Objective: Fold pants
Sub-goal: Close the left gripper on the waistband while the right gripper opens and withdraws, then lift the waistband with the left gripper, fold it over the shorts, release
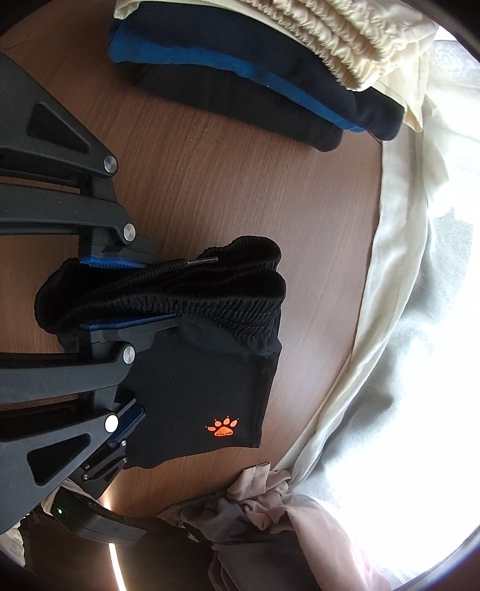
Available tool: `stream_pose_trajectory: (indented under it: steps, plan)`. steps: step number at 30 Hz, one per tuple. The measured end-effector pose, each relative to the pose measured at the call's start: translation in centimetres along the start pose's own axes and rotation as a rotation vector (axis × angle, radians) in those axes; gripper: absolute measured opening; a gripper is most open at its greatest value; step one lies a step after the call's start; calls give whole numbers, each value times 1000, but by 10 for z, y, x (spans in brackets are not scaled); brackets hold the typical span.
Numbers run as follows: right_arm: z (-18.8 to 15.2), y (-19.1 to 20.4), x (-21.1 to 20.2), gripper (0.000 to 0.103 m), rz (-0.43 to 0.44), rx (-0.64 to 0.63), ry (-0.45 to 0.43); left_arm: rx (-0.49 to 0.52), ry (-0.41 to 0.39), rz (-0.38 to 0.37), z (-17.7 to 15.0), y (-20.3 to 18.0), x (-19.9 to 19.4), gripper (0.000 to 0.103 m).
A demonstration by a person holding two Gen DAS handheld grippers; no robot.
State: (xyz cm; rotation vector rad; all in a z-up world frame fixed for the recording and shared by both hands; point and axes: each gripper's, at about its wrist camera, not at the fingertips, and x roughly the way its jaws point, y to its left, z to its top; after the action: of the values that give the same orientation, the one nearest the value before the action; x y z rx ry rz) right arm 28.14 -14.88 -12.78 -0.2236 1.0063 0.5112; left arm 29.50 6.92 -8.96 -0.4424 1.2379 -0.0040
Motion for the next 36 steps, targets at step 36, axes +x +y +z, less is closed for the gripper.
stream_pose_trajectory:
  steps: [36]
  plan:
    - [-73, -64, -46, 20, 213, 249, -98, 261, 28, 101, 5, -217, 52, 22]
